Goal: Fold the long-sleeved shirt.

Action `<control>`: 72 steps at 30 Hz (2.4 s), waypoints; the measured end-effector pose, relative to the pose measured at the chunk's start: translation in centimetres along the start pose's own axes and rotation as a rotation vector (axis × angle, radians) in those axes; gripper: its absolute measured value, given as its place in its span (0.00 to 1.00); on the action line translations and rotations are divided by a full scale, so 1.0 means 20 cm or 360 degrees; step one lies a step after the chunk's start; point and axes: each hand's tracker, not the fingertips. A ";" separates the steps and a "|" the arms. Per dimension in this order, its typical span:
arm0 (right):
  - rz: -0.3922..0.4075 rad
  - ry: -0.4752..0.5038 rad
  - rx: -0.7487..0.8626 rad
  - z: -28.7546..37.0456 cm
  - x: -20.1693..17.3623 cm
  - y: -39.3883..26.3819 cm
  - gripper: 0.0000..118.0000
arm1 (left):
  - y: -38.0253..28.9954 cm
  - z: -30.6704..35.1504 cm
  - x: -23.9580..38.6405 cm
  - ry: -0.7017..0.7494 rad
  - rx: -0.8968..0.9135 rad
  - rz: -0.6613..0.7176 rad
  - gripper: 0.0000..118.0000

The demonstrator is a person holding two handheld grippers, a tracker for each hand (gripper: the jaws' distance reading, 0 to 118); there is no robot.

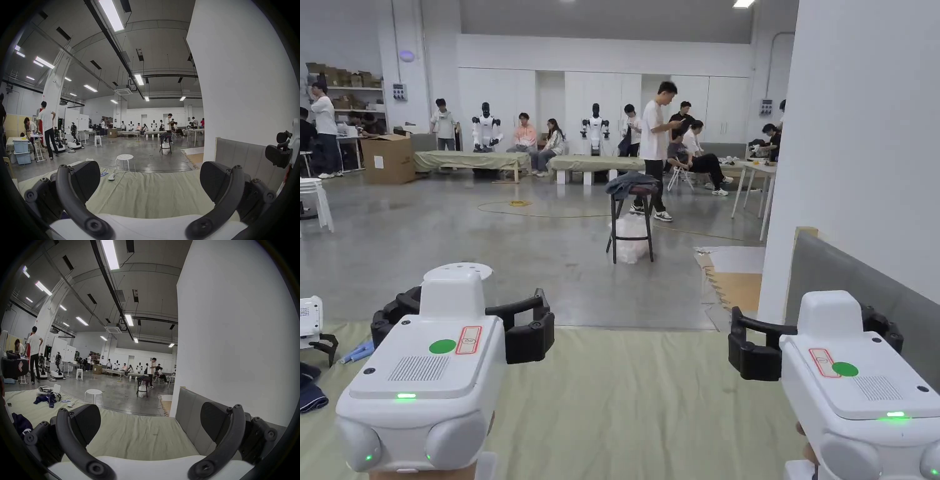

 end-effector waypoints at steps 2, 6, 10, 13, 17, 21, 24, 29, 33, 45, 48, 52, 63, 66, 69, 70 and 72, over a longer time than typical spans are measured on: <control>-0.0002 -0.0002 0.0001 0.00 0.00 0.00 1.00 | 0.01 -0.01 0.00 0.0009 0.0007 -0.0026 0.94; 0.0003 0.0006 0.0007 0.00 -0.01 0.01 1.00 | 0.01 0.00 0.01 -0.0009 0.0023 -0.0045 0.94; -0.0011 0.0014 0.0011 -0.01 0.00 0.02 1.00 | 0.02 0.00 0.00 -0.0007 0.0022 -0.0034 0.94; 0.0000 0.0014 0.0024 -0.02 0.00 0.02 1.00 | 0.02 0.00 0.00 -0.0003 0.0014 -0.0019 0.94; 0.0010 0.0017 0.0024 -0.01 0.00 0.04 1.00 | 0.01 0.01 0.00 0.0006 0.0009 -0.0028 0.94; 0.0003 0.0022 0.0019 -0.02 0.01 0.02 1.00 | 0.01 0.00 -0.01 0.0008 -0.0004 -0.0006 0.94; 0.0007 0.0013 -0.0002 -0.02 -0.01 0.02 1.00 | 0.01 0.00 0.00 0.0010 0.0008 -0.0037 0.94; 0.0003 0.0005 -0.0018 -0.01 -0.02 0.03 1.00 | 0.02 0.01 0.00 -0.0025 0.0005 -0.0010 0.93; 0.0002 0.0013 0.0029 0.02 -0.01 0.04 0.94 | 0.01 0.02 0.00 -0.0009 0.0020 -0.0039 0.83; -0.0028 -0.0010 0.0033 0.07 -0.10 0.02 0.00 | -0.06 0.08 -0.05 0.0013 0.0020 -0.0116 0.03; -0.0011 0.0094 0.0068 0.07 -0.27 0.04 0.00 | -0.07 0.12 -0.17 0.0144 -0.0069 -0.0067 0.03; -0.0045 0.0331 0.0067 0.07 -0.58 0.05 0.00 | -0.11 0.23 -0.40 0.0359 -0.0082 -0.0162 0.03; -0.0105 0.0906 0.0045 0.19 -1.44 0.00 0.00 | -0.26 0.56 -0.96 0.0752 -0.0268 -0.0096 0.03; -0.0115 0.0974 0.0011 0.20 -1.54 -0.02 0.00 | -0.33 0.59 -1.01 0.0778 -0.0309 -0.0119 0.03; -0.0098 0.1025 -0.0065 0.21 -1.61 -0.10 0.00 | -0.44 0.58 -1.05 0.0784 -0.0422 -0.0062 0.03; -0.0088 0.1047 -0.0105 0.21 -1.64 -0.14 0.00 | -0.50 0.58 -1.06 0.0756 -0.0482 -0.0036 0.03; -0.0042 0.1075 -0.0160 0.21 -1.67 -0.24 0.00 | -0.66 0.56 -1.07 0.0765 -0.0629 0.0024 0.03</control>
